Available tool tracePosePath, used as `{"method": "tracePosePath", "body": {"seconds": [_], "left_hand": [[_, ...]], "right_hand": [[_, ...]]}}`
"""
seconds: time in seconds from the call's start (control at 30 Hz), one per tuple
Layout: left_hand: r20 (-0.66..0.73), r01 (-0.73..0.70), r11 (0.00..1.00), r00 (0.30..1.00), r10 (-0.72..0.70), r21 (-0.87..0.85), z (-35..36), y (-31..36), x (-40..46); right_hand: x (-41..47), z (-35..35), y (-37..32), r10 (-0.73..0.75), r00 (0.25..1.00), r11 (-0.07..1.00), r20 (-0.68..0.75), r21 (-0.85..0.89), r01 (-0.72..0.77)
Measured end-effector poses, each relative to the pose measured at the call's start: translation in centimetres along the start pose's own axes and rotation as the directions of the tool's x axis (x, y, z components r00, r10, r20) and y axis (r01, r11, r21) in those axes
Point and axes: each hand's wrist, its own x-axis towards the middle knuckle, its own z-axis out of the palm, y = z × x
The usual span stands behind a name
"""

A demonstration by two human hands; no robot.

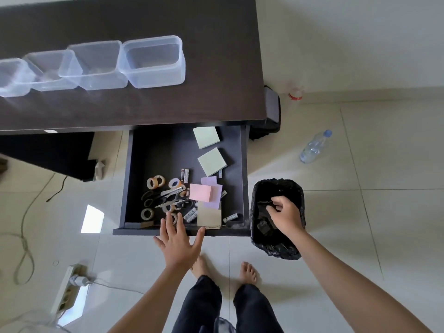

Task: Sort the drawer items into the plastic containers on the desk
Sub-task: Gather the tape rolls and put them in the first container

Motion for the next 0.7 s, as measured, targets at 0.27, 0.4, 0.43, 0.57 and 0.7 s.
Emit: {"method": "tracePosePath", "body": {"seconds": [0.27,0.4,0.43,0.57,0.7], "left_hand": [[-0.004,-0.051,0.989,0.999,0.05,-0.137,-3.7,-1.6,0.7],[0.046,-0.058,0.969,0.996,0.071,-0.241,-6.1,-3.7,3.6],[0.059,-0.062,0.967,0.995,0.079,-0.246,-6.5,-4.3,4.6],[0.119,-0.113,0.972,0.983,0.14,-0.206,-7.9,-6.4,8.8],[0.24,-0.152,0.983,0.955,0.174,-0.106,-8.2,-8.1,12.5]], "right_hand": [[-5.2,4.6,-8.0,-0.349,0.93,0.935,-0.117,0.018,0.353],[-5.7,9.2,-10.8,-0.339,0.94,0.939,0.041,-0.044,0.341],[-5.6,10.4,-11.4,-0.319,0.945,0.944,0.077,-0.068,0.324],[-4.8,15.1,-13.8,-0.241,0.956,0.953,0.169,-0.143,0.266],[-3.7,19.1,-16.1,-0.239,0.936,0.924,0.256,-0.235,0.301]]}}
